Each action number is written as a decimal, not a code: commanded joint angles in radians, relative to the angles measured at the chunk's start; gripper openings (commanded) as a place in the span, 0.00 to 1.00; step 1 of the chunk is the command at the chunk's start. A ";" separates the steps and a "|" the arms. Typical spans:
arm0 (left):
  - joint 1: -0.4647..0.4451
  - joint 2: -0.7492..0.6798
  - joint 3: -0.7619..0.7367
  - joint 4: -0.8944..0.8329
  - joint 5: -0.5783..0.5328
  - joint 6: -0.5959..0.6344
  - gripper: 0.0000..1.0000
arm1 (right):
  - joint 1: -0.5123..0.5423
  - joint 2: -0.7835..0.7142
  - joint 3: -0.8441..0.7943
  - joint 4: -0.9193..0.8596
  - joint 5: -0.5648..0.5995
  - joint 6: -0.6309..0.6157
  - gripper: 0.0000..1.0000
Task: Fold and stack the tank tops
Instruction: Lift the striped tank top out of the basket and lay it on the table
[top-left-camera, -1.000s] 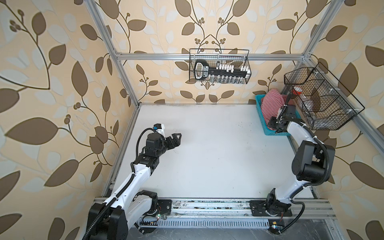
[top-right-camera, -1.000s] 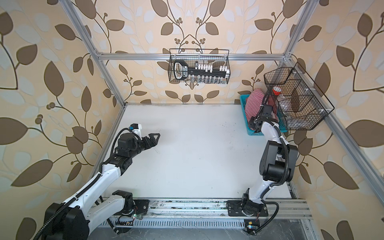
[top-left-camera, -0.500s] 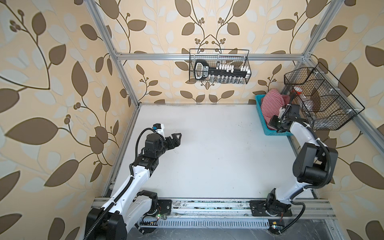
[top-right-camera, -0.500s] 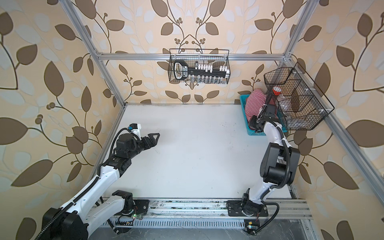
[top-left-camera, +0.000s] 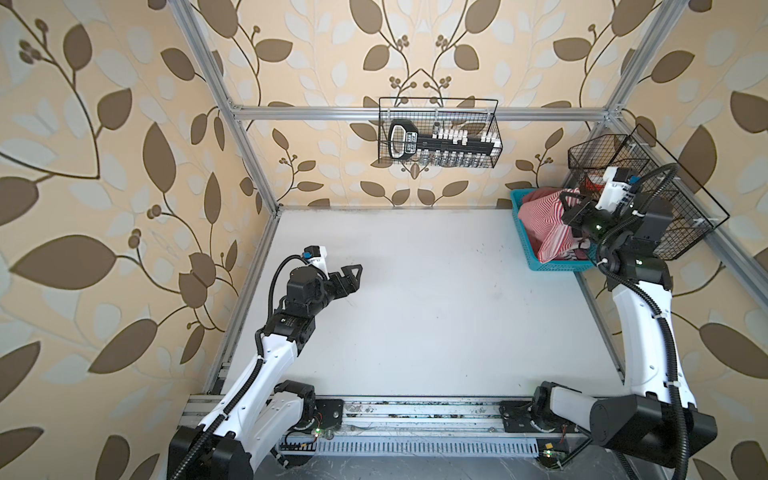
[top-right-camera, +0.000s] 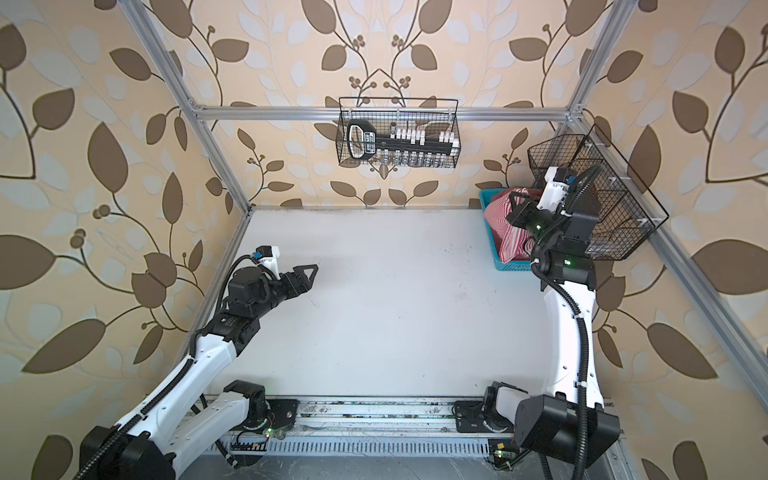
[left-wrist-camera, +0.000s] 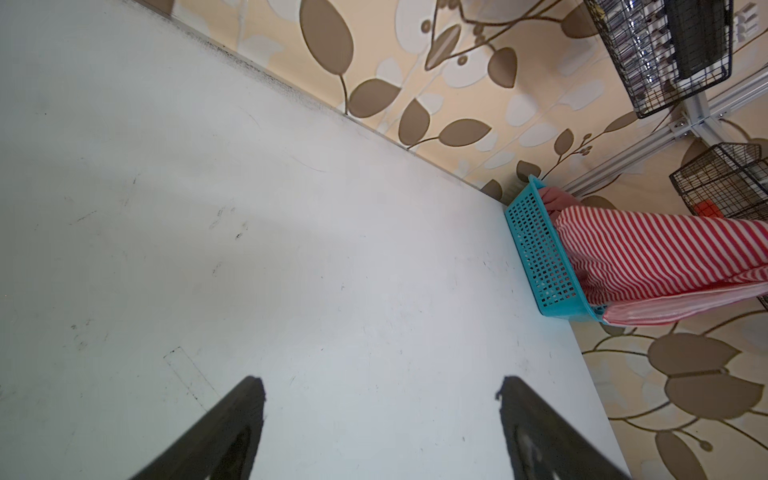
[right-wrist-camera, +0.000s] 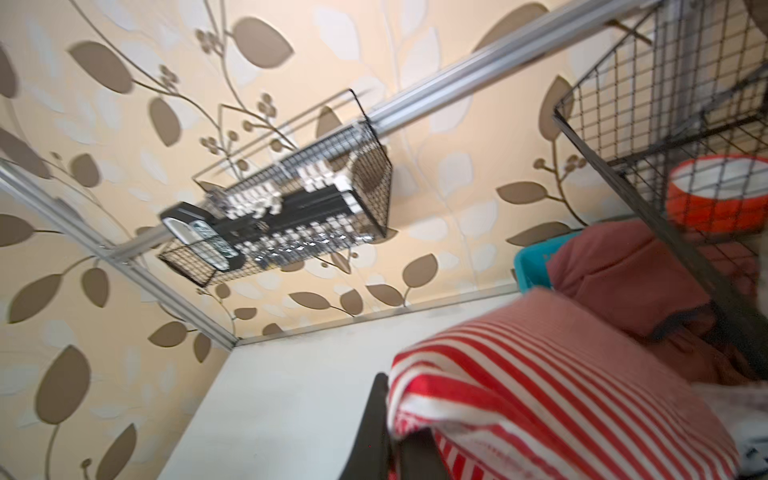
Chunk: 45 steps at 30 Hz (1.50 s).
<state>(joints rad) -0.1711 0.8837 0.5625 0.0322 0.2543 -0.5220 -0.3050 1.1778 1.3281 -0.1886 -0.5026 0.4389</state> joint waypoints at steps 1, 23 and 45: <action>-0.007 -0.040 0.029 0.012 0.017 -0.004 0.90 | 0.042 -0.037 0.073 0.090 -0.104 0.067 0.00; -0.008 -0.176 0.043 -0.079 -0.034 0.011 0.90 | 0.468 0.176 0.396 -0.018 0.014 -0.053 0.00; -0.013 -0.144 0.071 -0.110 0.043 -0.003 0.89 | 0.873 0.571 0.117 -0.196 0.076 -0.159 0.43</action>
<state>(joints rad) -0.1715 0.7258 0.5896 -0.0875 0.2481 -0.5278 0.5728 1.7504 1.3613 -0.3401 -0.4007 0.3233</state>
